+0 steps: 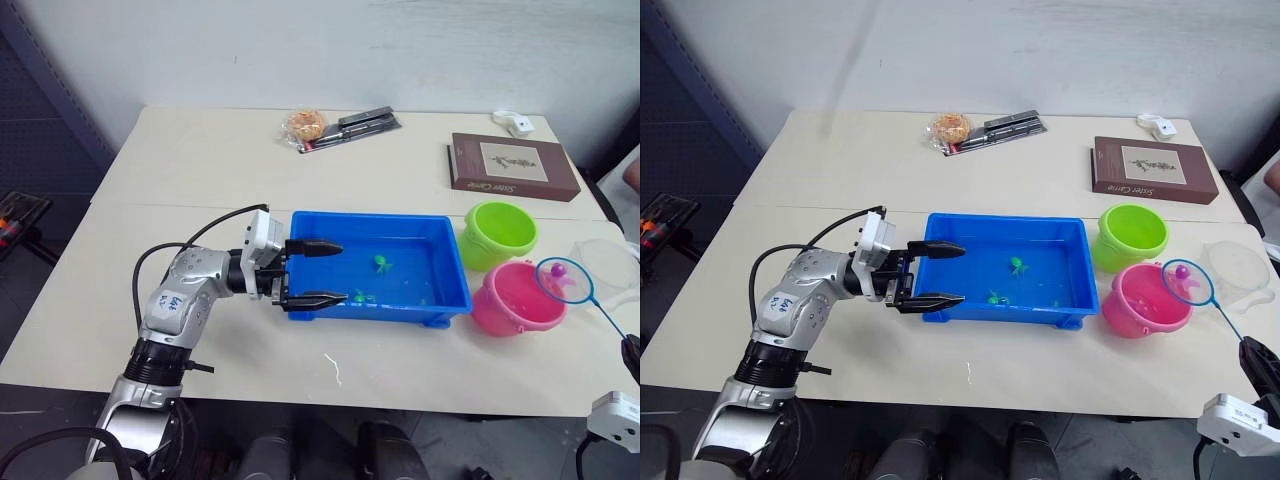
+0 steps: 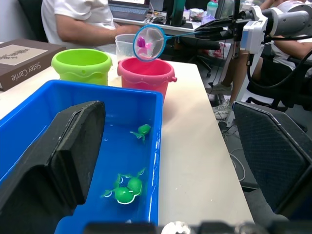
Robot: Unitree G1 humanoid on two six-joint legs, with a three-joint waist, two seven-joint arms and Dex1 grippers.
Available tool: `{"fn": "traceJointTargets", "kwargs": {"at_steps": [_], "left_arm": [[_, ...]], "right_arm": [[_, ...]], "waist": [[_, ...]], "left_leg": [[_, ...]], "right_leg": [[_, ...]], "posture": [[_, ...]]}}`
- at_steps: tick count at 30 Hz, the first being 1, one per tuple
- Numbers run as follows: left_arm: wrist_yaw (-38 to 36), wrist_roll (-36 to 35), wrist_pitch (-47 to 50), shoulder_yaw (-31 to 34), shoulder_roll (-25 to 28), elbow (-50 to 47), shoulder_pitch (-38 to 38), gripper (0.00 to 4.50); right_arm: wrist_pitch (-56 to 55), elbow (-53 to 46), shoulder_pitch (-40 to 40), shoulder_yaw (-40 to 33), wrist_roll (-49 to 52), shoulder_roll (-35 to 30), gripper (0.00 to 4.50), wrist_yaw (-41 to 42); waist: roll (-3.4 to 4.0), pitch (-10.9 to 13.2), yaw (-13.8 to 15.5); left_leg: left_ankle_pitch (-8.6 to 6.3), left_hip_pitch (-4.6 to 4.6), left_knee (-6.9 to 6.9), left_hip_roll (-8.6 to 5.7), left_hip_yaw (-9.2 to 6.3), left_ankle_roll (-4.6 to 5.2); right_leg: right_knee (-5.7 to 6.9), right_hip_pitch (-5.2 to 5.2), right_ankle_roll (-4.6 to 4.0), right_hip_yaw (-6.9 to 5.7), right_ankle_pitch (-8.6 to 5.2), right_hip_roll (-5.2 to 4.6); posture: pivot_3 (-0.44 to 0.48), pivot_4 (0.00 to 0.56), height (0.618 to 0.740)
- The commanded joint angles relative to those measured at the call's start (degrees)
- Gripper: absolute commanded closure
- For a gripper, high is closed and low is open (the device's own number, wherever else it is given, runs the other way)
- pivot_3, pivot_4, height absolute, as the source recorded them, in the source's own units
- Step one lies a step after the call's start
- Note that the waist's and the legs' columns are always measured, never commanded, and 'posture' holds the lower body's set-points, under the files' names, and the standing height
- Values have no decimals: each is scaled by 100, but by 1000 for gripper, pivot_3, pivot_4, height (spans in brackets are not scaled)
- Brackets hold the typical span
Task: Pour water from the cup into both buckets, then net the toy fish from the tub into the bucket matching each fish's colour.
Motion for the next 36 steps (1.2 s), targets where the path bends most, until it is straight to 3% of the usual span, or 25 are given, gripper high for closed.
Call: {"fn": "traceJointTargets", "kwargs": {"at_steps": [1, 5, 15, 19, 26, 29, 32, 36], "left_arm": [[23, -67, -30, 71, 16, -242, -2, 52], [14, -71, -48, 63, 11, -240, 8, 52], [-21, -49, -123, 19, -83, -177, -13, 52], [-12, -55, -141, 75, -44, -181, 19, 52], [-91, -44, -335, 417, 278, 90, 53, 52], [-150, -54, -398, 543, 437, 139, 89, 52], [-128, -25, -451, 675, 623, 81, 216, 52], [-94, 24, -492, 787, 857, -40, 440, 52]], "right_arm": [[-139, -100, 222, 244, -50, -76, 4500, -167], [152, -7, 277, 5, -55, -86, 4500, -484], [260, -265, 317, 283, -94, -127, 4500, -711], [582, -222, 190, 1, 555, -159, 4500, -586], [1529, -775, -332, 192, 4553, -1230, 4500, 1505], [1913, -1020, -411, 332, 5359, -1801, 4500, 2443], [2983, -1369, -660, 580, 6334, -2426, 4500, 3250], [3933, -1488, -1291, 1188, 6200, -3078, 4500, 3597]], "waist": [[0, 0, -3], [0, 0, -4], [0, 0, -28], [0, 0, -33], [-1, 1, -149], [-2, 1, -117], [-3, 2, -111], [-8, 5, -94]], "left_leg": [[0, 0, 0, 0, 0, 0], [0, 0, -2, 0, 1, 1], [-1, 2, -2, 1, 2, 2], [-1, 2, -2, 1, 2, 3], [-2, 17, -8, 12, 7, 4], [-2, 18, -9, 13, 5, 4], [-6, 15, -3, 8, 6, 13], [-8, 14, 1, 8, -1, 16]], "right_leg": [[0, 0, 0, 0, 0, 0], [0, 0, -1, 1, -1, -1], [1, 0, -2, 3, -1, 0], [1, 0, -2, 4, -1, -1], [8, 6, -3, 9, -1, 4], [10, 7, -4, 4, -2, 5], [11, 9, -2, 4, -1, -3], [12, 16, 1, -2, 1, -8]], "posture": [[0, 150, 738], [0, 150, 738], [0, 150, 738], [0, 150, 738], [0, 150, 738], [0, 150, 738], [0, 150, 738], [0, 150, 738]]}}
